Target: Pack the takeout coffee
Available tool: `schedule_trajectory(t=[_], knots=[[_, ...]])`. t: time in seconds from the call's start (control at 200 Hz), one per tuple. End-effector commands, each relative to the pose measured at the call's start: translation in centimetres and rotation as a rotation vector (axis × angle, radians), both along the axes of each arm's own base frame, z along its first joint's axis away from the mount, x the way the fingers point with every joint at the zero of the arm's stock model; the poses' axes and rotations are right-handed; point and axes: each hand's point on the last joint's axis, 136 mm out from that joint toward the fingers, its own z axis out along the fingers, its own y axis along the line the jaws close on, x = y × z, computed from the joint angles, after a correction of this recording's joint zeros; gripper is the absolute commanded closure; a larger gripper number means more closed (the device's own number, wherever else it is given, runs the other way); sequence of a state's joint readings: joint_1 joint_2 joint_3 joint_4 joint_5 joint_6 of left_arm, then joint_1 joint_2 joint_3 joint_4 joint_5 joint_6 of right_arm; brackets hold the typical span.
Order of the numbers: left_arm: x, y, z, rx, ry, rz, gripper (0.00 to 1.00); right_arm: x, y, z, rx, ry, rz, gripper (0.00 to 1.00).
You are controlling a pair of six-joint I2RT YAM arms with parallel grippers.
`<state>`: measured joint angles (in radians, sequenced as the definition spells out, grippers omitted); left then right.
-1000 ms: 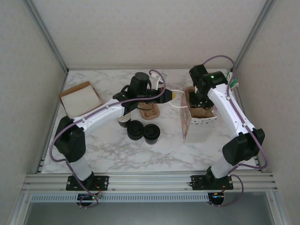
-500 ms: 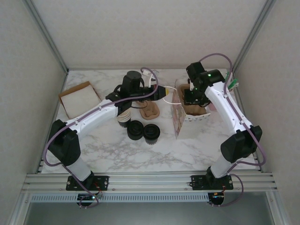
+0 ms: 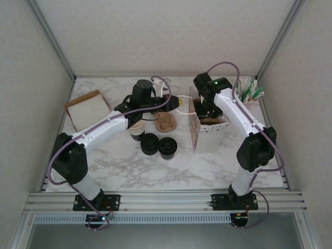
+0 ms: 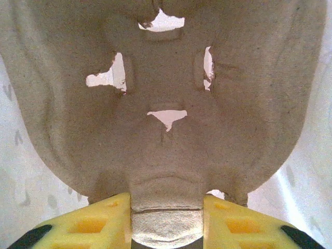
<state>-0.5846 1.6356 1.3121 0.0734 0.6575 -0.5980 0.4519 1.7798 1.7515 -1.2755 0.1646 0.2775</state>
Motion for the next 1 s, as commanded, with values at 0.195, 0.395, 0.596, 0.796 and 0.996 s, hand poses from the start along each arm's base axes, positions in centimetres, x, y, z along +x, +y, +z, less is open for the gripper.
schedule_trajectory(t=[0.195,0.395,0.596,0.796,0.996], knots=[[0.2,0.9,2.0,-0.027,-0.065,0.014,1.00,-0.1,-0.2,-2.2,-0.030,0.020,-0.021,0.65],[0.4,1.0,1.8,-0.026,-0.063,0.017,1.00,-0.6,-0.4,-3.2,-0.032,0.033,-0.028,0.65],[0.8,1.0,1.8,-0.025,-0.064,0.025,1.00,-0.3,-0.5,-4.4,-0.039,0.037,-0.046,0.65],[1.5,1.0,2.1,-0.027,-0.069,0.031,1.00,0.4,-0.4,-5.5,-0.050,0.031,-0.073,0.65],[2.4,1.1,2.4,-0.030,-0.087,0.044,1.00,2.1,-0.1,-5.1,-0.047,-0.018,-0.096,0.65]])
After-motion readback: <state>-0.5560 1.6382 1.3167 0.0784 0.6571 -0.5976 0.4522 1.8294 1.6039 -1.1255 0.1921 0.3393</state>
